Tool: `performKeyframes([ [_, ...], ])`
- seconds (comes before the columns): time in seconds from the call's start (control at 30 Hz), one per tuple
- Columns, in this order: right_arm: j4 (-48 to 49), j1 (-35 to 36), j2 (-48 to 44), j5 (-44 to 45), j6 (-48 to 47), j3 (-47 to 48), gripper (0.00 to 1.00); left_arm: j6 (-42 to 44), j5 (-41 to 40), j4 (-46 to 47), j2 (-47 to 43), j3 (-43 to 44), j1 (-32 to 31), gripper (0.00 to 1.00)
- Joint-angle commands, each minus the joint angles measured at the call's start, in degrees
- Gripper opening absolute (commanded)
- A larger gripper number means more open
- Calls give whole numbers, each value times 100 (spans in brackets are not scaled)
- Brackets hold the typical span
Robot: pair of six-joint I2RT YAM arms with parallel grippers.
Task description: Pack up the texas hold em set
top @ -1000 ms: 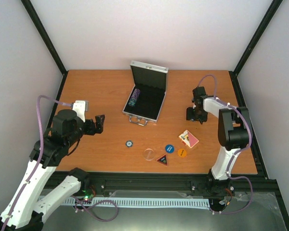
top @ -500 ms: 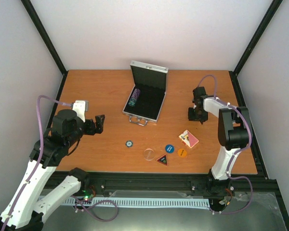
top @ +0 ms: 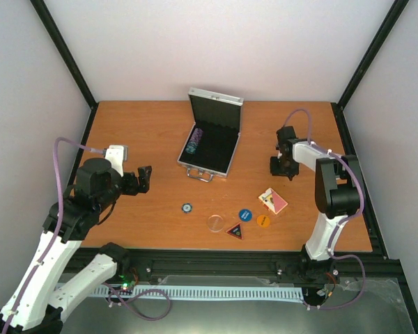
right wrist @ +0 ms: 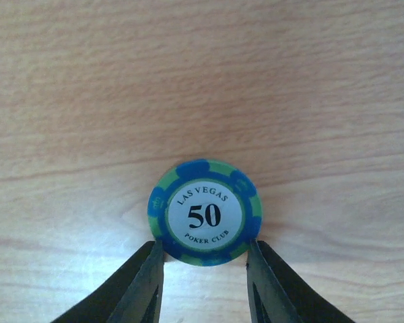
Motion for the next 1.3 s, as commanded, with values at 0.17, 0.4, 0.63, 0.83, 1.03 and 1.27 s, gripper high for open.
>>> performKeyframes([
  [0.17, -529, 452, -593, -4, 124, -192, 35, 32, 103, 117, 11, 89, 21, 100],
  [0.4, -697, 926, -962, 36, 219, -344, 35, 14, 138, 148, 14, 24, 21, 100],
  [0.63, -606, 931, -924, 647, 296, -120, 91, 20, 196, 164, 30, 52, 21, 100],
  [0.83, -500, 633, -435, 382, 80, 263, 100, 25, 183, 102, -48, 93, 21, 100],
  [1.03, -468, 340, 210, 217, -31, 582, 98, 42, 198, 90, -78, 135, 21, 100],
  [1.27, -448, 188, 603, -25, -41, 723, 88, 119, 84, 15, -61, 215, 21, 100],
])
